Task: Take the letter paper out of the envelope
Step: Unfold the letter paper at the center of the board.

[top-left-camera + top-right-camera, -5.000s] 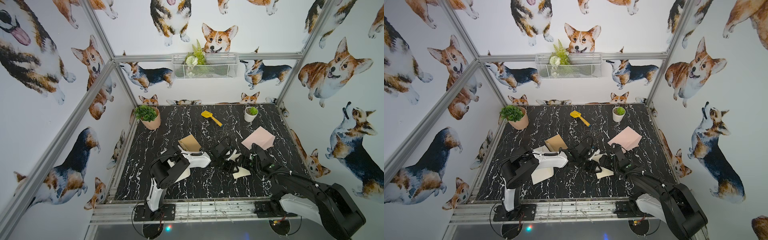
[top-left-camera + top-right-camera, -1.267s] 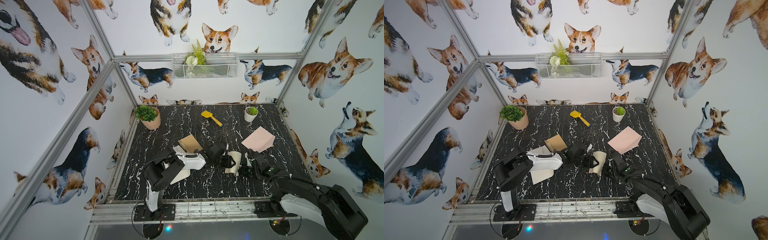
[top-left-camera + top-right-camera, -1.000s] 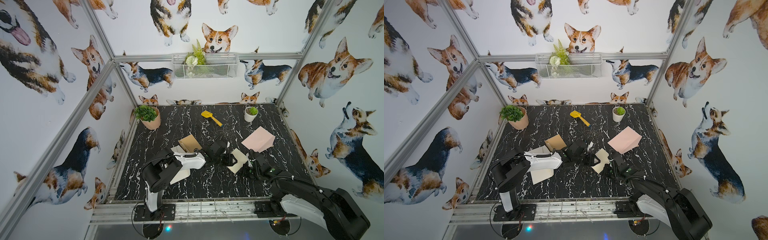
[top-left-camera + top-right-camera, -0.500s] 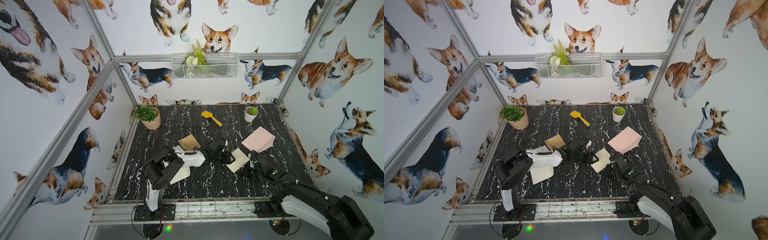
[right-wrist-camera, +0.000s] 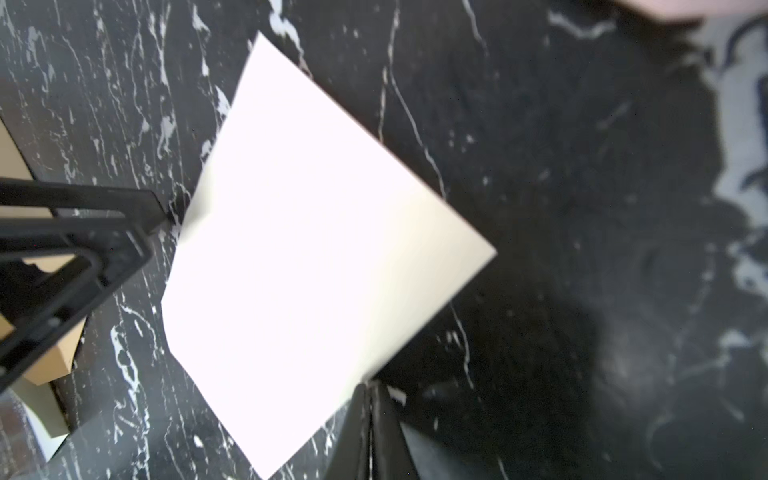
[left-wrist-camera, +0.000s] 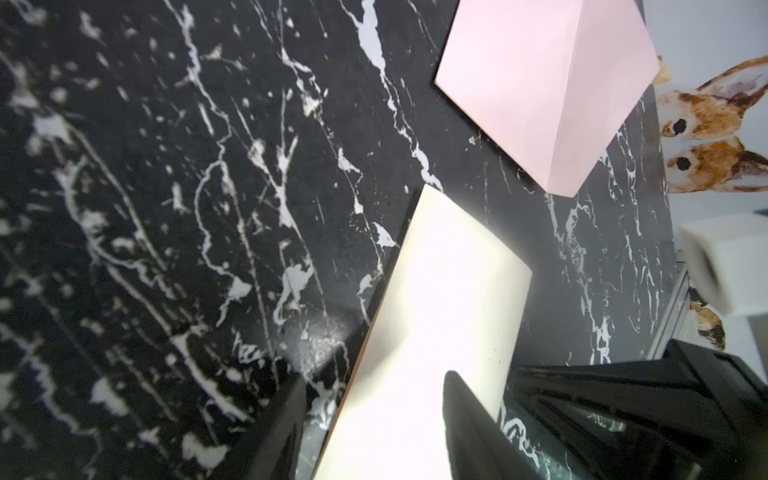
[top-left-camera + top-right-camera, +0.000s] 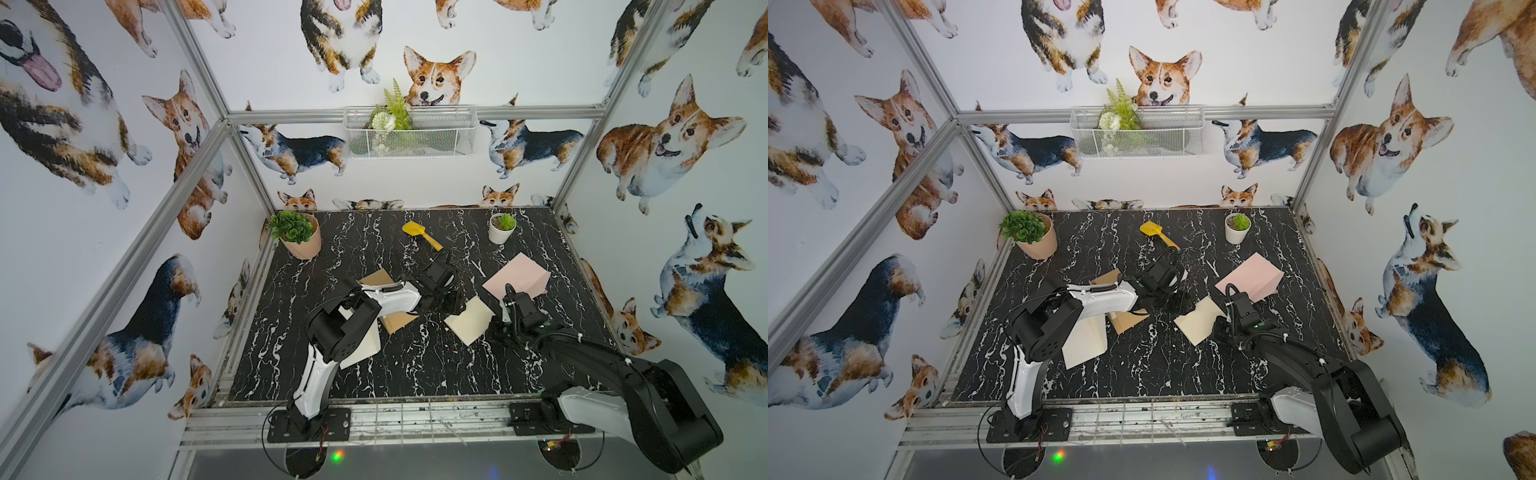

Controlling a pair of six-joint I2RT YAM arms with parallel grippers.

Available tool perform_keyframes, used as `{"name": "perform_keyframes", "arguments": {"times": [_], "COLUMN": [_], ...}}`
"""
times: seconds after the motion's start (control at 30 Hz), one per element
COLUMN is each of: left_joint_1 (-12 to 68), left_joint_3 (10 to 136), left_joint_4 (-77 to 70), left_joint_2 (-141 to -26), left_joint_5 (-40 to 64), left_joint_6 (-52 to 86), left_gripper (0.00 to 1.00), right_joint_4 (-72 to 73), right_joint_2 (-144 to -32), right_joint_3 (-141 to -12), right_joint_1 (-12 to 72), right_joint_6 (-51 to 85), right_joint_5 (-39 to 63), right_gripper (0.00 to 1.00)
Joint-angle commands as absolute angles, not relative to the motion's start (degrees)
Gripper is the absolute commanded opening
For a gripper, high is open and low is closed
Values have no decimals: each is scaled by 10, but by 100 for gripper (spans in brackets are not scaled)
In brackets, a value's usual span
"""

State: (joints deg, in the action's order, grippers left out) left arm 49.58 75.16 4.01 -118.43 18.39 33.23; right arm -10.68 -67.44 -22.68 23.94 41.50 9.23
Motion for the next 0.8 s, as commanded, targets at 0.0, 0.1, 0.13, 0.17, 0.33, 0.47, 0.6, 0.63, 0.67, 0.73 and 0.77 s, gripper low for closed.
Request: {"name": "perform_keyframes", "arguments": {"times": [0.0,0.1,0.13,0.17,0.33,0.47,0.6,0.63,0.67,0.73,0.77], "left_joint_1": [503,506,507,507,512,514,514,514,514,514,514], "left_joint_3": [730,714,712,710,707,708,718,721,723,724,723], "left_joint_4": [51,23,17,12,-4,-6,14,20,21,20,18], "left_joint_2": [-1193,-1190,-1190,-1187,-1170,-1153,-1142,-1140,-1139,-1139,-1139], "left_joint_5": [196,211,214,217,229,231,220,219,219,221,224], "left_joint_6": [340,357,362,367,382,386,372,370,368,370,373], "left_gripper": [56,55,55,55,55,55,55,55,55,55,55], "right_joint_4": [-108,-96,-93,-92,-90,-85,-82,-79,-77,-76,-76], "right_joint_2": [-702,-710,-711,-711,-707,-704,-703,-702,-701,-696,-694], "right_joint_3": [-225,-224,-223,-222,-219,-213,-207,-205,-202,-200,-201], "right_joint_1": [239,240,240,239,240,240,240,240,240,240,240], "right_joint_6": [406,407,408,408,405,407,408,409,410,412,412], "right_joint_5": [94,102,103,104,105,108,112,112,114,115,114], "right_gripper": [8,8,8,8,8,8,8,8,8,8,8]}}
